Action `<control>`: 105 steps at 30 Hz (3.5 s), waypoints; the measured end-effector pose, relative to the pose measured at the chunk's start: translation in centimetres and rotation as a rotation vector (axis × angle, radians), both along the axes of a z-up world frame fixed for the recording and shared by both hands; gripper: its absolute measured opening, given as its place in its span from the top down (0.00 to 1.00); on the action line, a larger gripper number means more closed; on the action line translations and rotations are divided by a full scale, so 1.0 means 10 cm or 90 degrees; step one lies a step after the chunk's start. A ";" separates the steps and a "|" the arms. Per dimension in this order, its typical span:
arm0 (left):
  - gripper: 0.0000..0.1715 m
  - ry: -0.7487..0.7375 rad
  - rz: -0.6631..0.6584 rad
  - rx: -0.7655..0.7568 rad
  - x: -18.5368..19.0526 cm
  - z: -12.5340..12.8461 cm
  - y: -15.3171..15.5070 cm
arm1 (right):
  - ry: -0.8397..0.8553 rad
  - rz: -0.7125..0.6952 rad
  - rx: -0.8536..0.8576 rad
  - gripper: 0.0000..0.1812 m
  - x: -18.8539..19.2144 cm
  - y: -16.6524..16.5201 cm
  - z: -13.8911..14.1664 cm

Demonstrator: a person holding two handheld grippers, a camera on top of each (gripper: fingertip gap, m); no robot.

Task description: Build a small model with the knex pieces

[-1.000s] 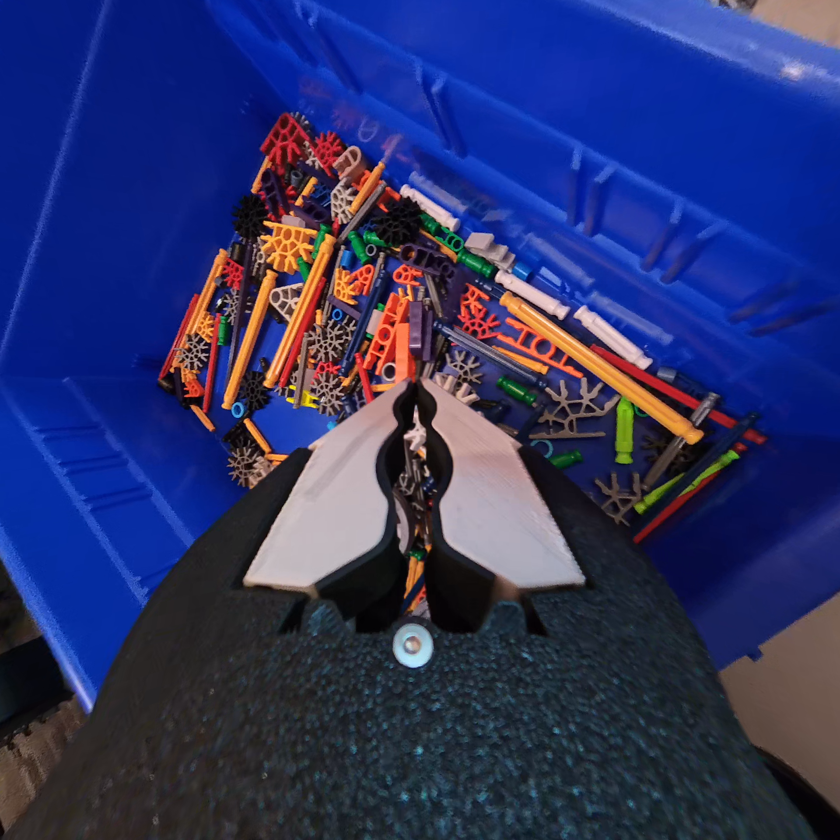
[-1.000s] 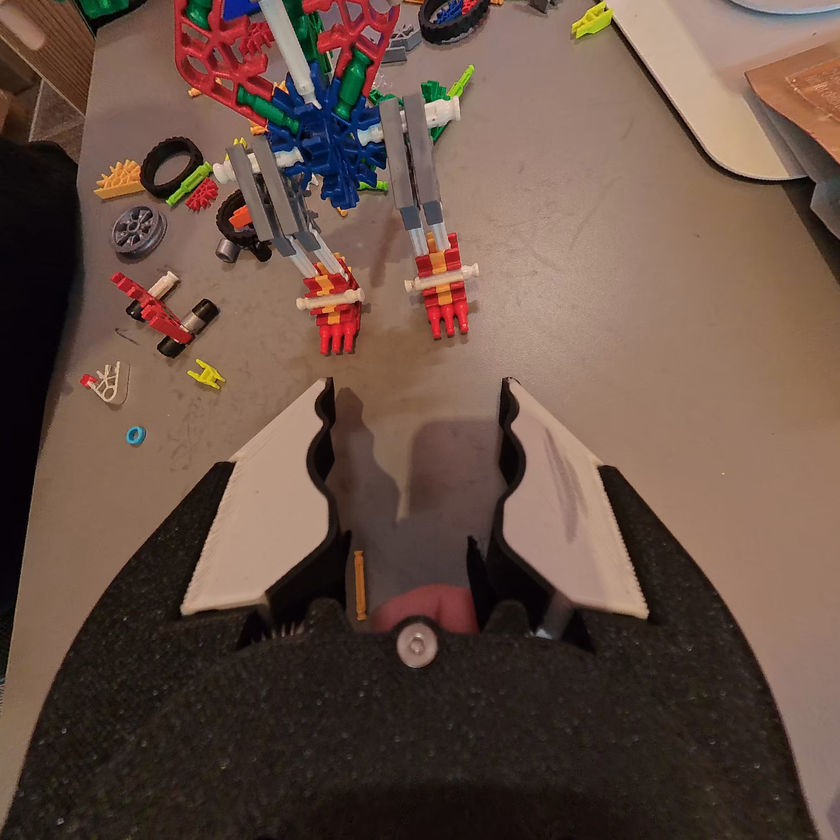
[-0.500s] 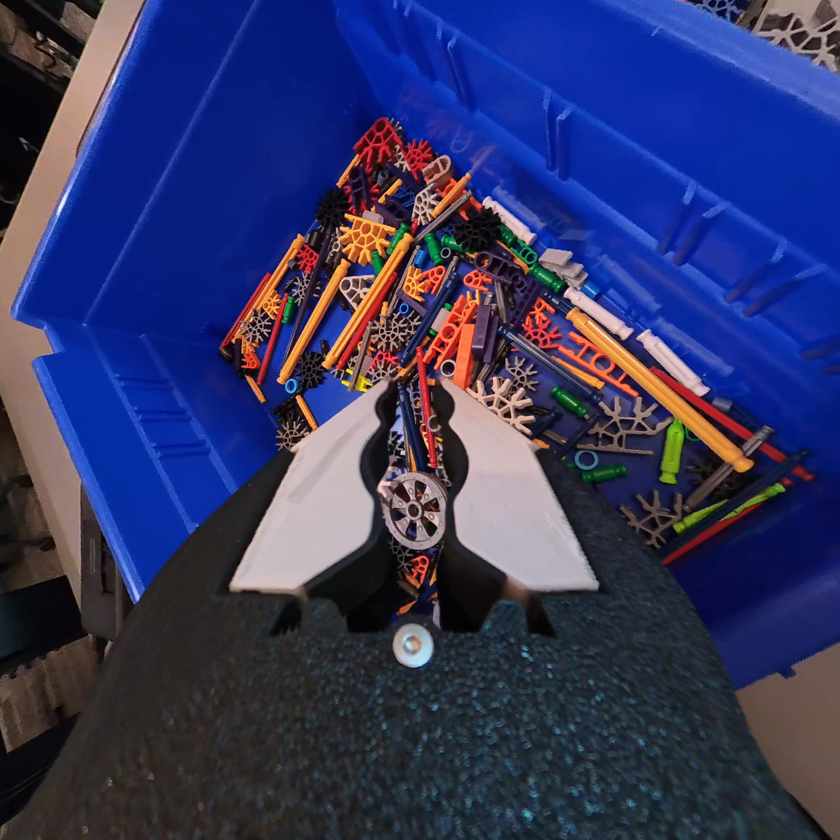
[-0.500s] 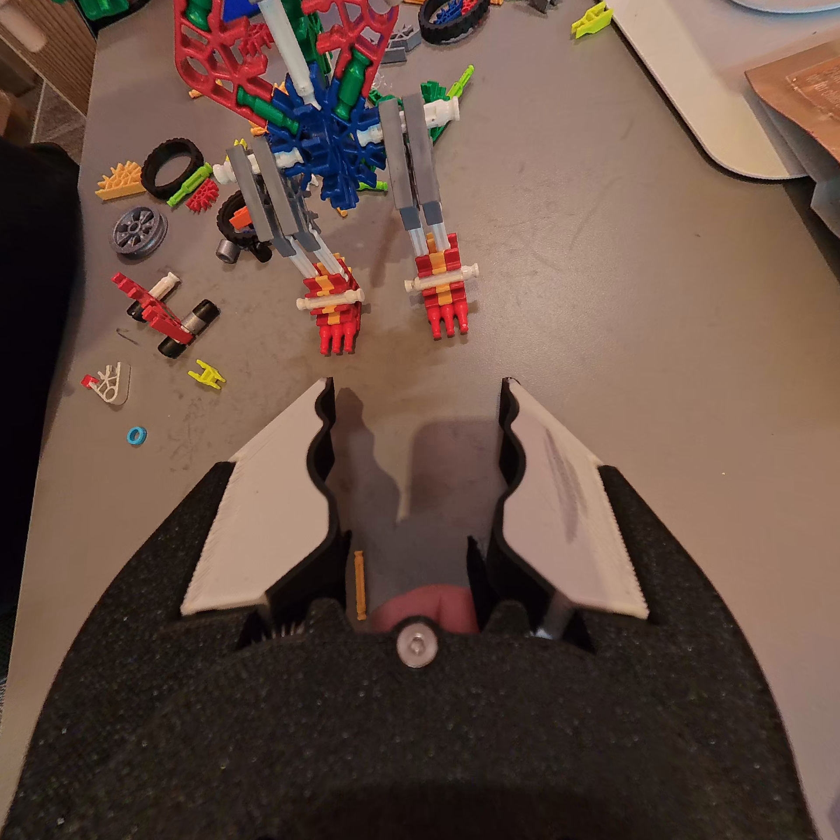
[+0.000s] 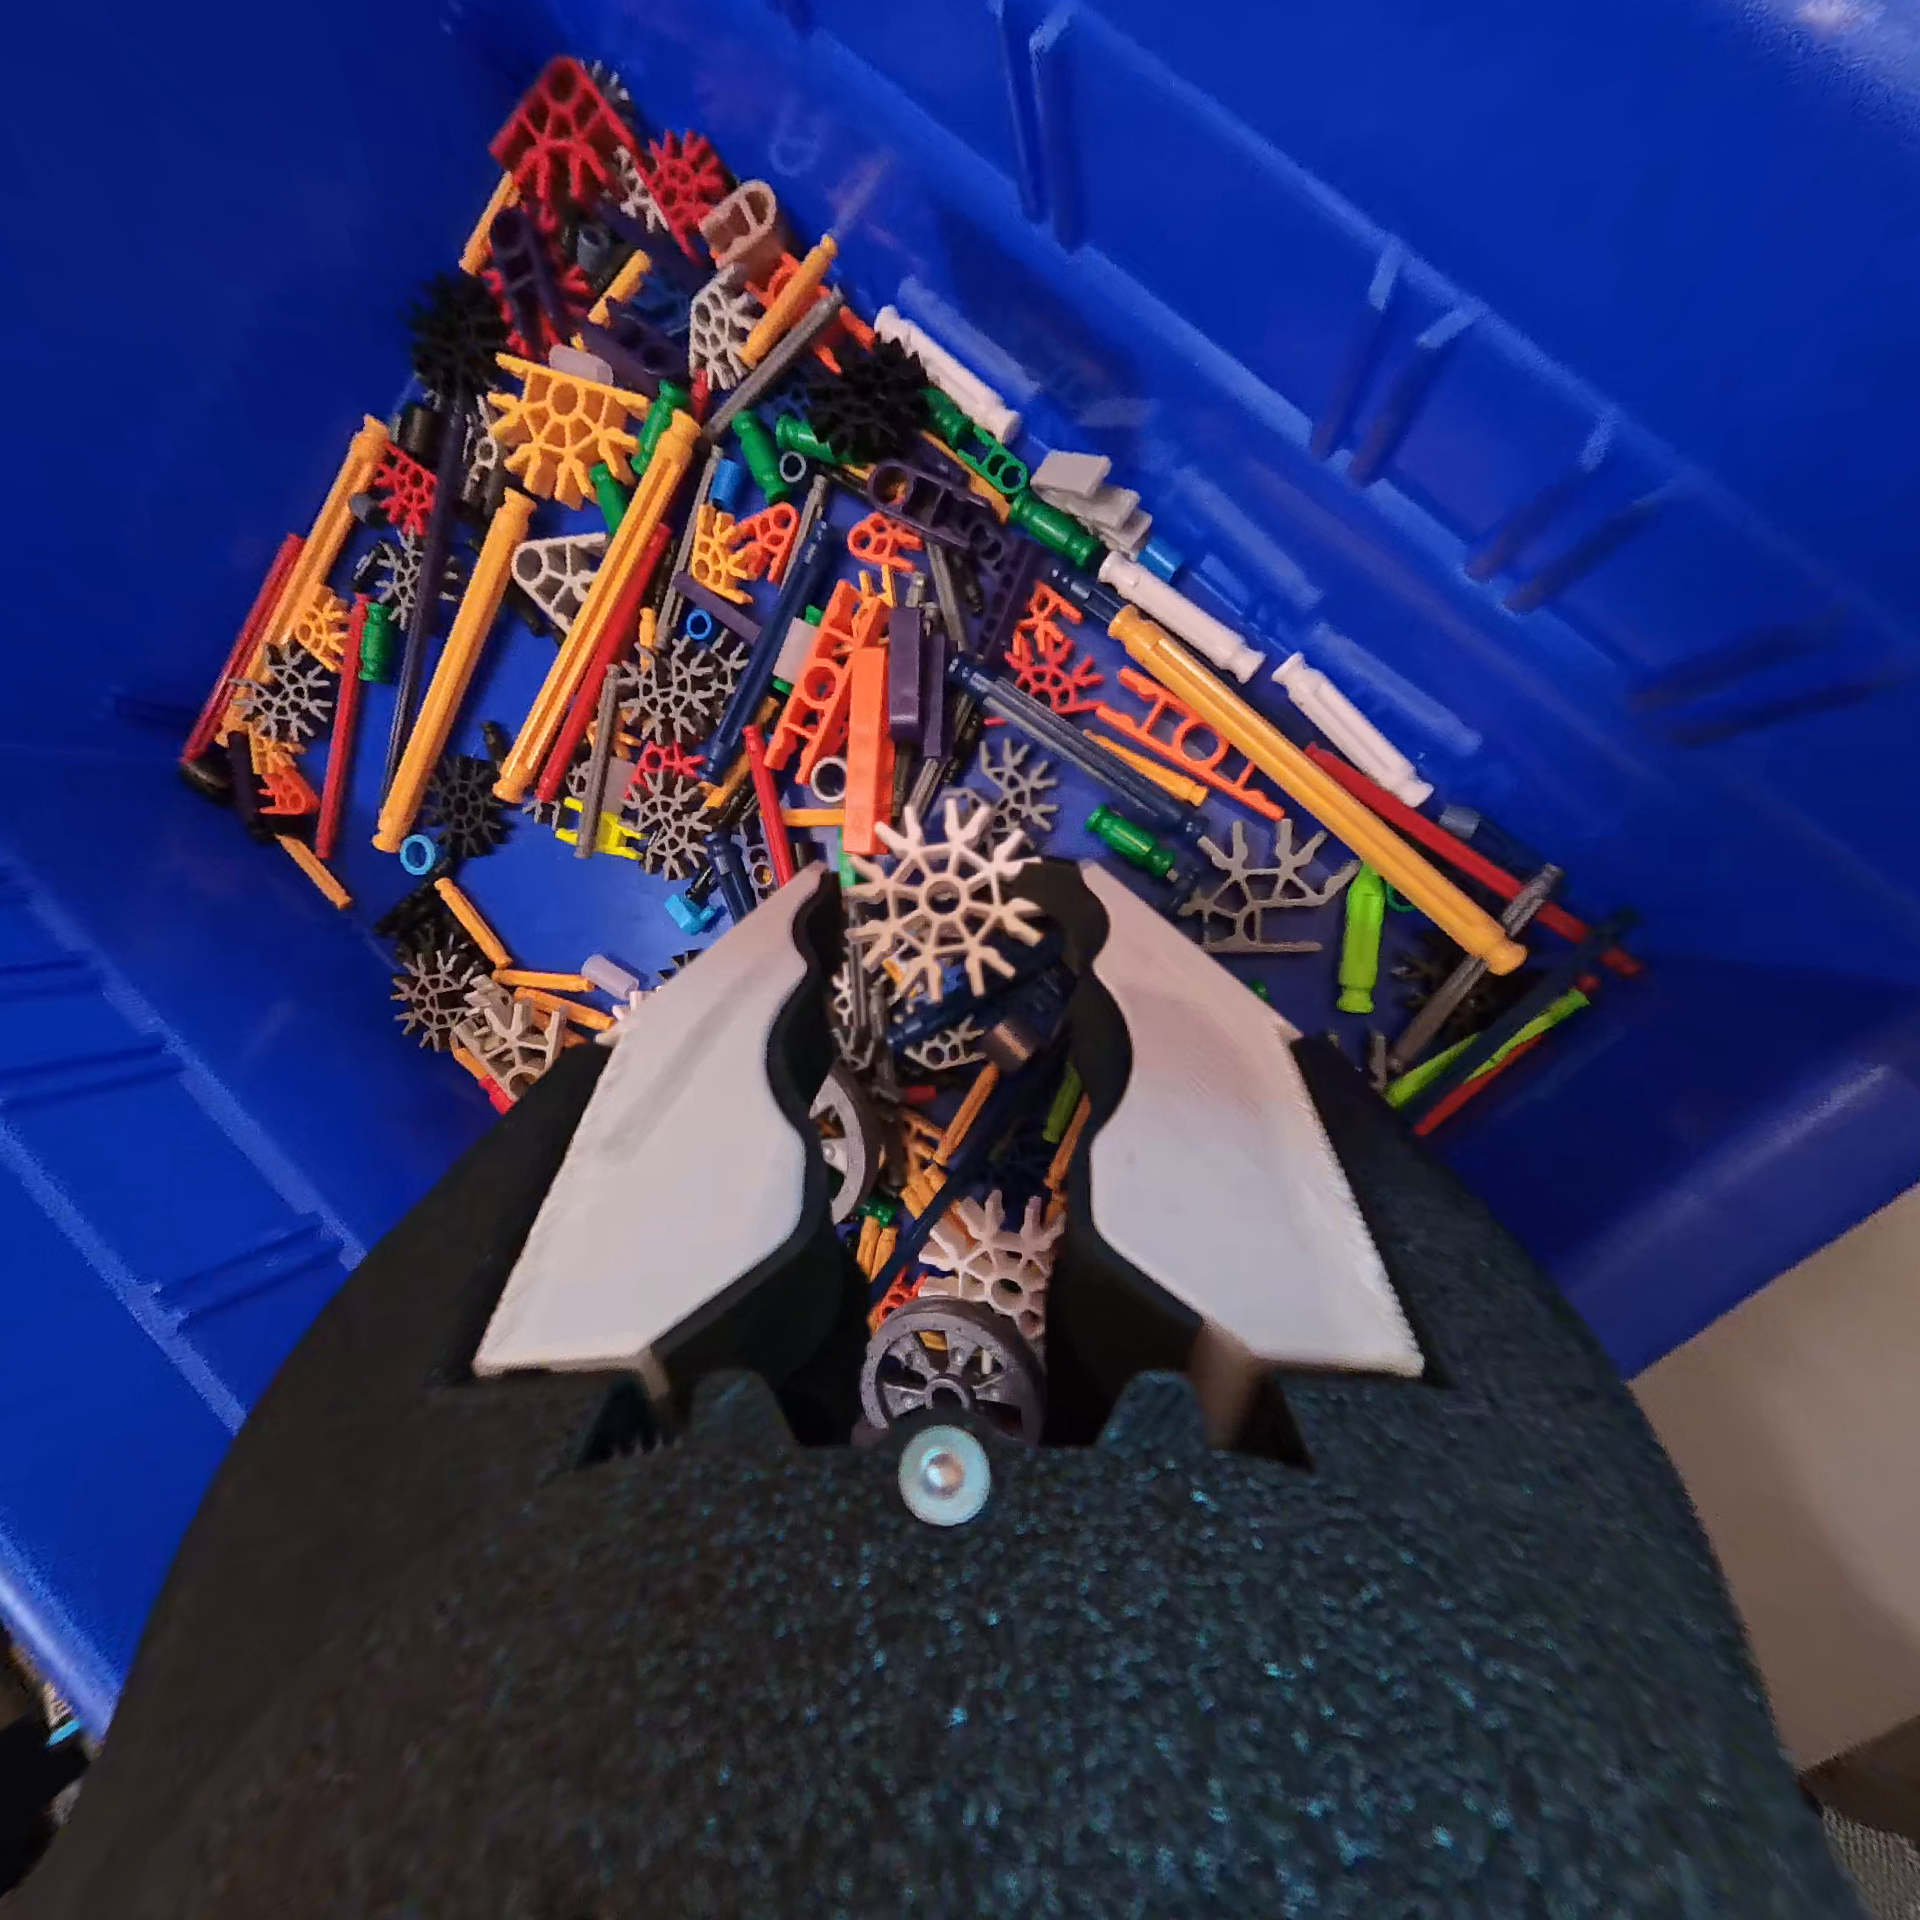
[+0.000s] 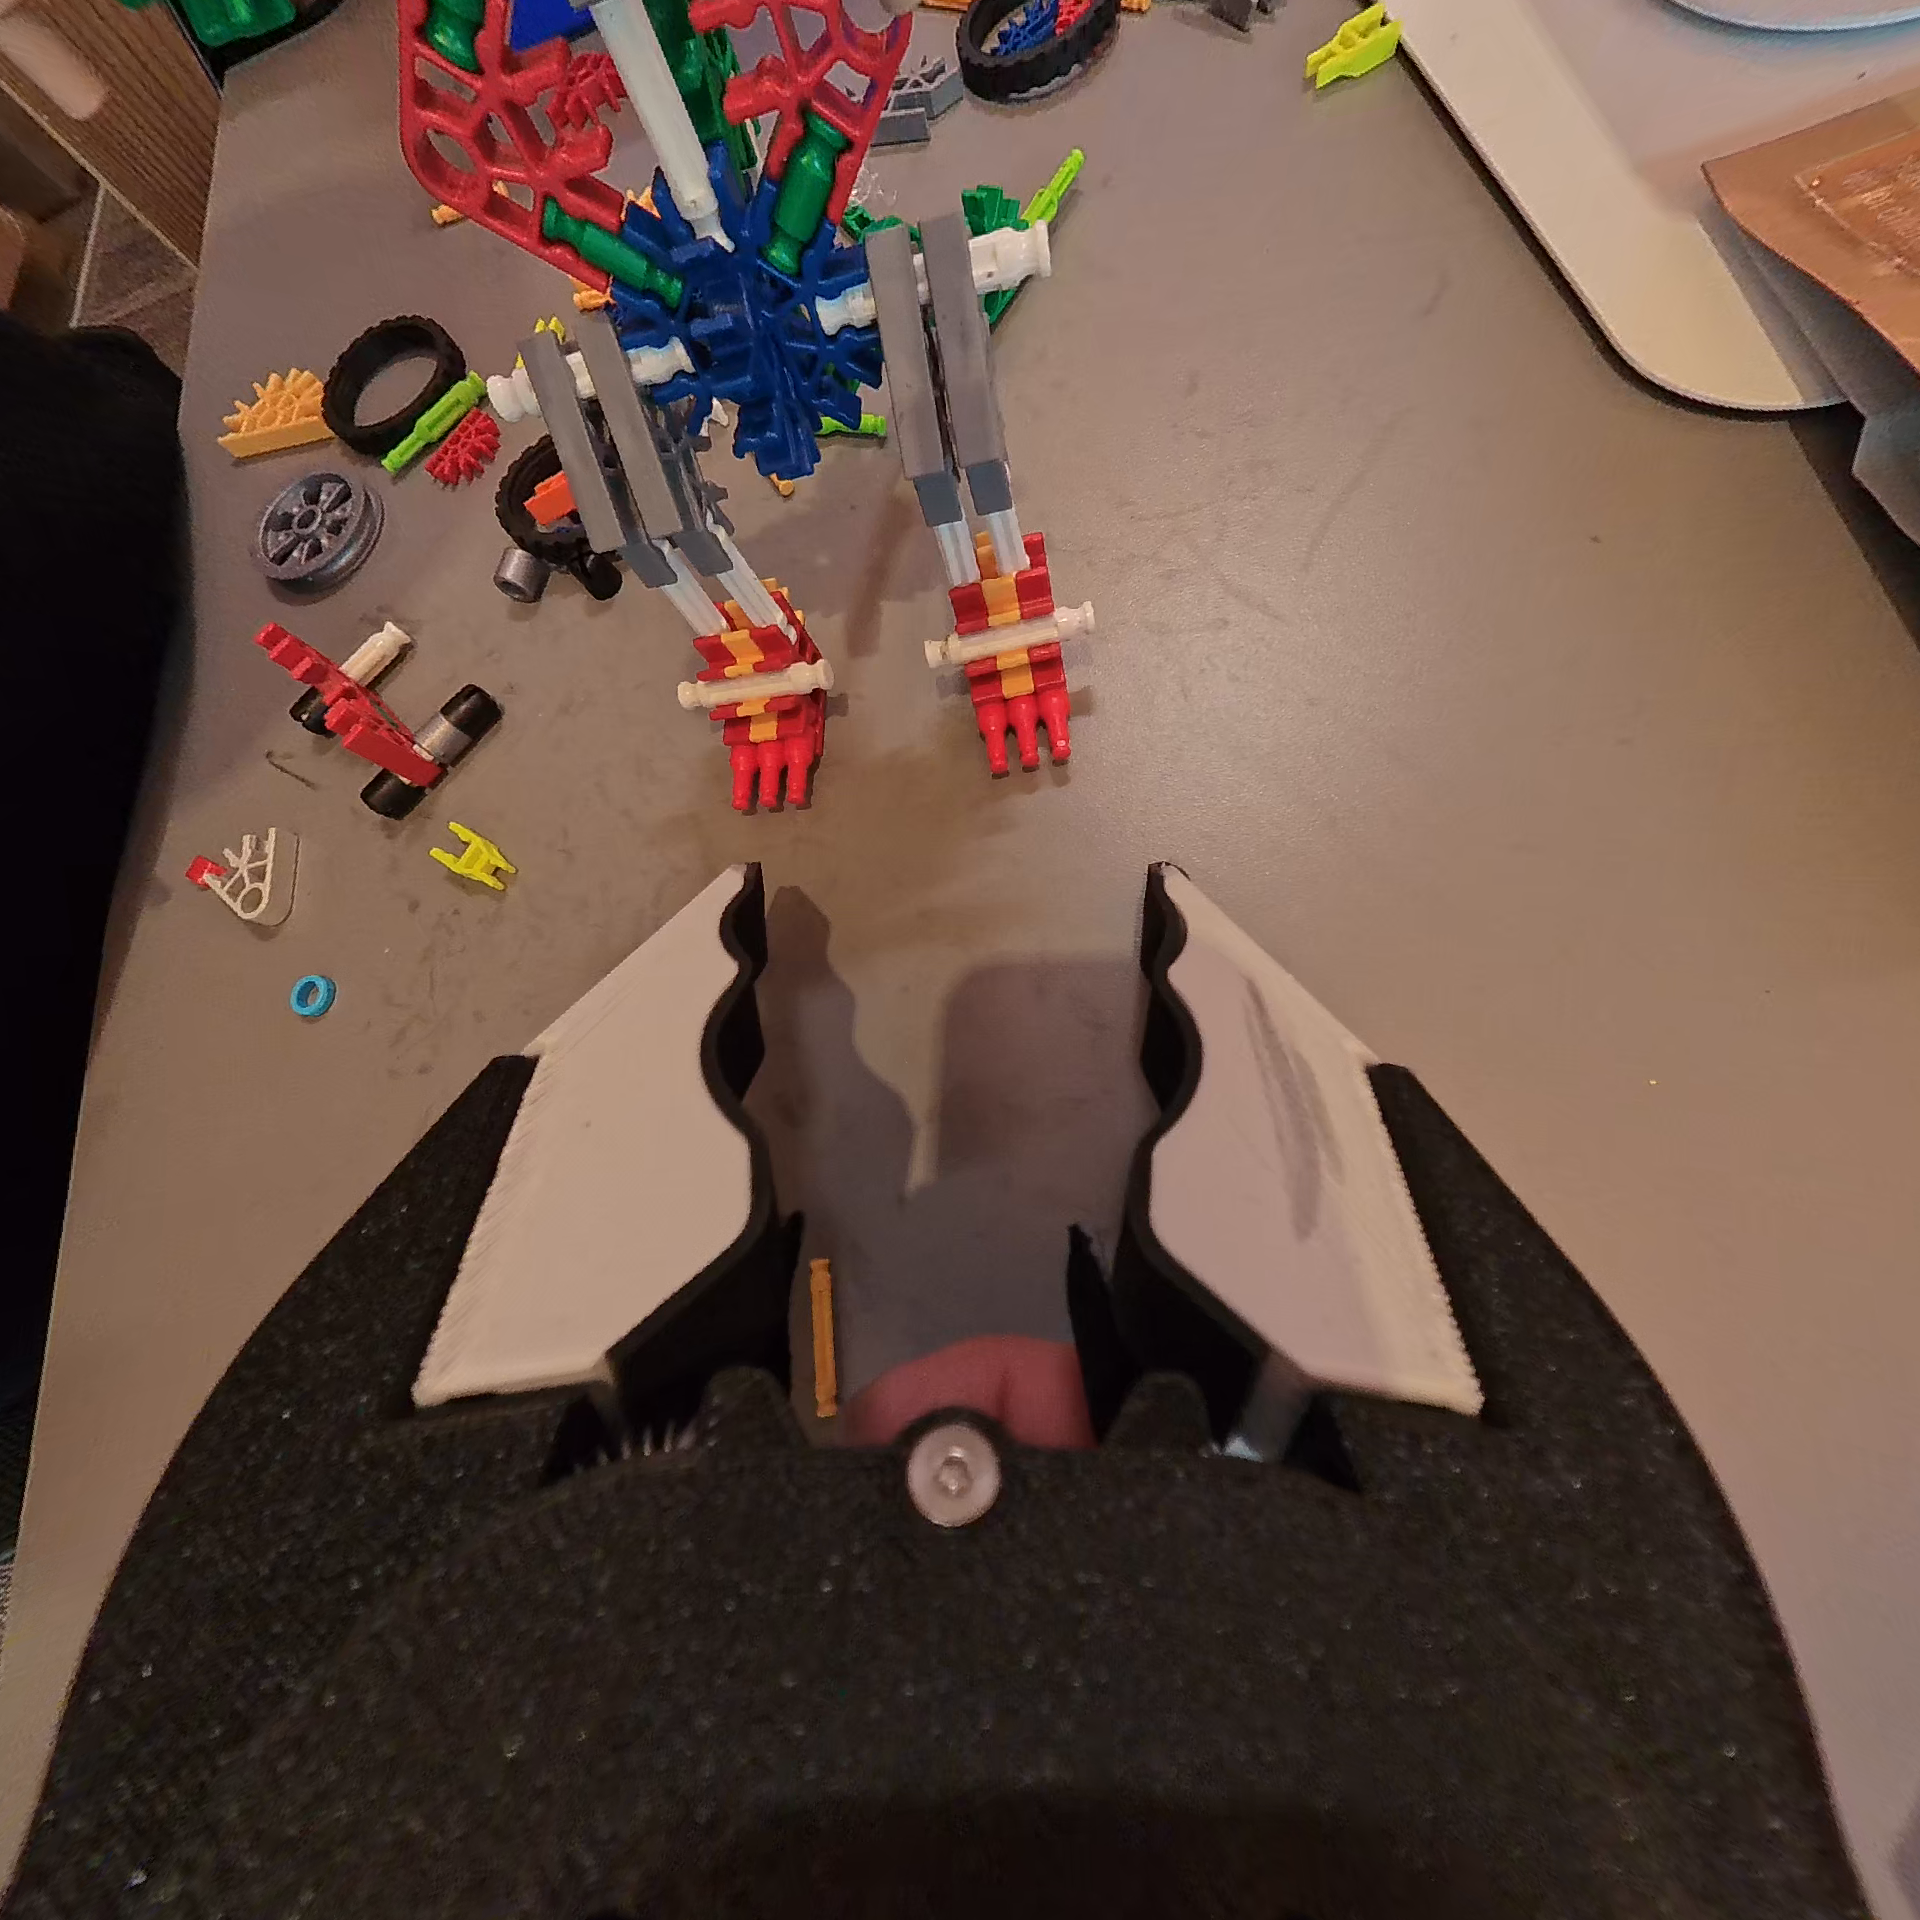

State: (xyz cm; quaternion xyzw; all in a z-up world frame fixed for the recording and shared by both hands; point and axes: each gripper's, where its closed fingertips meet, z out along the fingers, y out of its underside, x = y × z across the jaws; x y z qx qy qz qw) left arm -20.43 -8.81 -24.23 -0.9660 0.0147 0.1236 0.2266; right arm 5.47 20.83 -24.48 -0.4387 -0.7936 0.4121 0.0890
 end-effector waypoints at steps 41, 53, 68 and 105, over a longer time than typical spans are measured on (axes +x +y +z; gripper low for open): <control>0.82 -0.012 -0.029 -0.005 0.08 0.02 -0.02 | 0.000 0.000 0.000 0.60 0.00 0.00 0.00; 0.82 -0.014 -0.029 -0.005 0.08 0.02 -0.02 | 0.000 0.000 -0.001 0.60 0.01 0.00 0.00; 0.79 0.027 0.105 0.077 -0.32 0.25 0.07 | 0.000 0.000 -0.001 0.60 0.01 0.00 0.00; 0.94 -0.052 0.214 0.043 -0.54 -0.05 0.14 | -0.003 -0.002 -0.009 0.60 0.01 0.00 0.01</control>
